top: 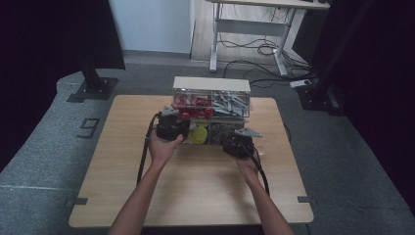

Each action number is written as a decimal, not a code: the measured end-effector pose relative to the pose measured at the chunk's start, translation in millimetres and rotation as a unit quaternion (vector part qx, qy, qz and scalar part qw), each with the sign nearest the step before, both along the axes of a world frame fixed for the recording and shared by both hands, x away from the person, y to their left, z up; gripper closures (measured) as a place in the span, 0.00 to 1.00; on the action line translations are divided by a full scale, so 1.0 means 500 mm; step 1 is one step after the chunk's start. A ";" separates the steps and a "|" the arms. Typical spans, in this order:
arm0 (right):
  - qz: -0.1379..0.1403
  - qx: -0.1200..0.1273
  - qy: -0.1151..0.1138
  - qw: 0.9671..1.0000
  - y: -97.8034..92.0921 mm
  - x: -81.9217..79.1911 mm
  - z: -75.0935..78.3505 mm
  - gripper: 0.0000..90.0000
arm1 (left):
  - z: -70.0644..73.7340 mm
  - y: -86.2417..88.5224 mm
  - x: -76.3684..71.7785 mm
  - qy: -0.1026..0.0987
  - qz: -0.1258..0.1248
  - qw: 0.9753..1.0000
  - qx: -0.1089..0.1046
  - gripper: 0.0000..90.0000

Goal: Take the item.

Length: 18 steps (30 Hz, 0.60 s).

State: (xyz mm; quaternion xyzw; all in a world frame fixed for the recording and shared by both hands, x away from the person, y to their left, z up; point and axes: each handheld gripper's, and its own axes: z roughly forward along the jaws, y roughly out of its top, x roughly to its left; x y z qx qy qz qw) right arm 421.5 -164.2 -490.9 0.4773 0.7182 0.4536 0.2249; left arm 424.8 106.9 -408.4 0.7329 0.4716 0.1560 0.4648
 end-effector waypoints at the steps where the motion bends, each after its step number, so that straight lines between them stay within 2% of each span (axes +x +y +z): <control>1: 0.000 0.003 0.000 1.000 0.001 0.001 -0.001 0.48 | 0.000 0.000 0.000 0.000 0.000 1.000 0.000 1.00; 9: 0.006 -0.001 -0.001 1.000 0.014 0.005 -0.006 0.47 | 0.000 0.001 0.000 0.001 -0.001 1.000 -0.001 1.00; 14: 0.003 -0.013 0.002 1.000 0.021 0.014 -0.015 0.45 | 0.000 0.001 0.001 0.001 -0.001 1.000 -0.002 1.00; 18: 0.003 -0.011 0.006 1.000 0.023 0.017 -0.017 0.44 | -0.001 0.000 0.001 0.001 -0.001 1.000 -0.003 1.00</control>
